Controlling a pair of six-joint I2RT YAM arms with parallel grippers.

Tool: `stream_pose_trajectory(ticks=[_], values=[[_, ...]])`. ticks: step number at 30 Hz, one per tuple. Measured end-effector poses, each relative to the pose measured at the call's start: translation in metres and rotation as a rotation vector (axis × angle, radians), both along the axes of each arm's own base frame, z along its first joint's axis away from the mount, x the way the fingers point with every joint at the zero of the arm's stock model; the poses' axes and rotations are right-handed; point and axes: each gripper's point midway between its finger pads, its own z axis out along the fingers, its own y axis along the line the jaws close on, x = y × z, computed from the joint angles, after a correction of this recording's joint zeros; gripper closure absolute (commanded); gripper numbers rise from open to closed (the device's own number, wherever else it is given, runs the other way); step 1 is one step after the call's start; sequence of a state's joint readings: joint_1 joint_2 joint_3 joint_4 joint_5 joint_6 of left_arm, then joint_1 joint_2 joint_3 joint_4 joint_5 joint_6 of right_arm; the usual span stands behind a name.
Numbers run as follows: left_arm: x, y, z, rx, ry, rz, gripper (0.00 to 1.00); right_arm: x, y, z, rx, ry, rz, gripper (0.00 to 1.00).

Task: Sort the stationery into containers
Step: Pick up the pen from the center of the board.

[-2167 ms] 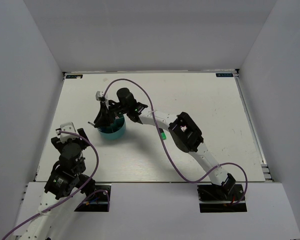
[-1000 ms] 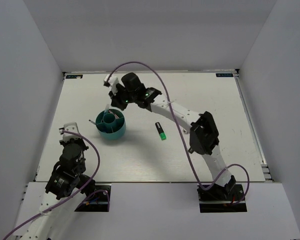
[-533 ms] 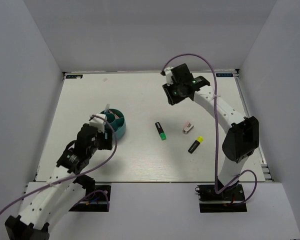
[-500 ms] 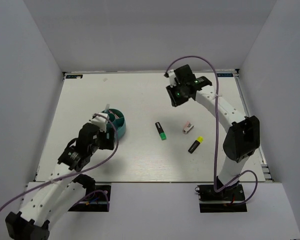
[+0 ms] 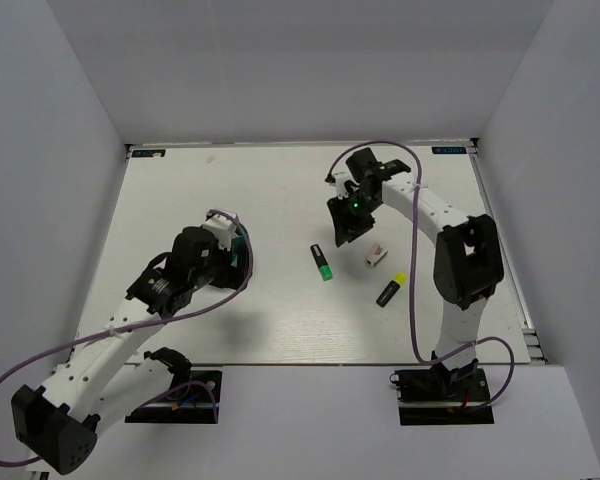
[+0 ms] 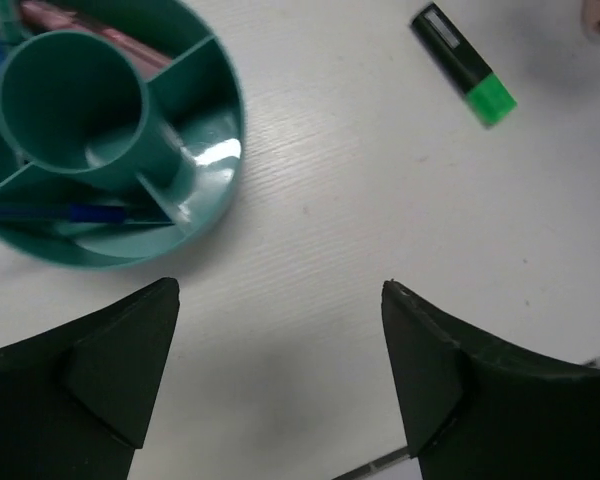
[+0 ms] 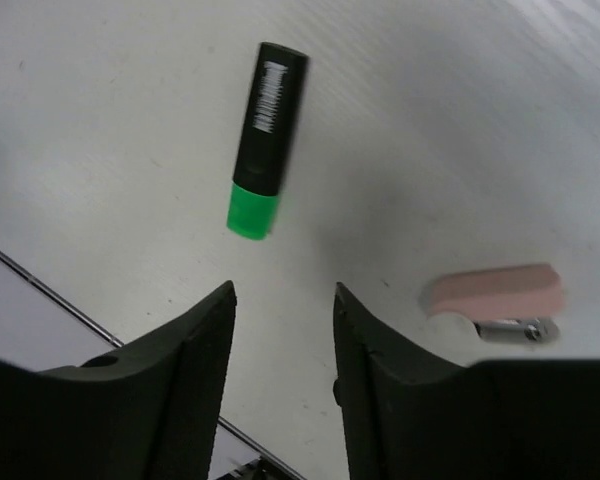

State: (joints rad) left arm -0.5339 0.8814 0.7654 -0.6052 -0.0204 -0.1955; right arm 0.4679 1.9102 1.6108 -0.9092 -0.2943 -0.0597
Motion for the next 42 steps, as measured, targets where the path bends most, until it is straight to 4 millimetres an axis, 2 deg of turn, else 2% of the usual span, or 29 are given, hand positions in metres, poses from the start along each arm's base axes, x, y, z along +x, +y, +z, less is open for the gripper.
stream_pose_trajectory(ticks=[4, 8, 14, 19, 30, 36, 42], values=[[-0.005, 0.025, 0.005, 0.02, -0.1, 0.085, 0.03, -0.013, 0.027, -0.012, 0.022, 0.025, 0.062, 0.43], [-0.009, 0.055, 0.013, 0.039, -0.205, 0.197, 0.01, -0.02, 0.048, -0.022, 0.013, 0.018, 0.095, 0.43], [-0.01, 0.077, 0.019, 0.064, -0.273, 0.295, 0.01, -0.014, 0.059, -0.055, -0.065, 0.001, 0.081, 0.46], [-0.009, 0.084, 0.02, 0.078, -0.288, 0.326, 0.01, 0.0, 0.061, -0.084, -0.138, -0.017, 0.061, 0.46], [-0.01, 0.085, 0.019, 0.088, -0.284, 0.326, 0.01, 0.036, 0.071, -0.086, -0.199, -0.122, 0.038, 0.48], [-0.01, 0.086, 0.02, 0.092, -0.29, 0.33, 0.01, 0.037, 0.07, -0.089, -0.26, -0.171, 0.044, 0.49], [-0.011, 0.088, 0.021, 0.09, -0.295, 0.333, 0.01, 0.027, 0.069, -0.089, -0.267, -0.195, 0.05, 0.5]])
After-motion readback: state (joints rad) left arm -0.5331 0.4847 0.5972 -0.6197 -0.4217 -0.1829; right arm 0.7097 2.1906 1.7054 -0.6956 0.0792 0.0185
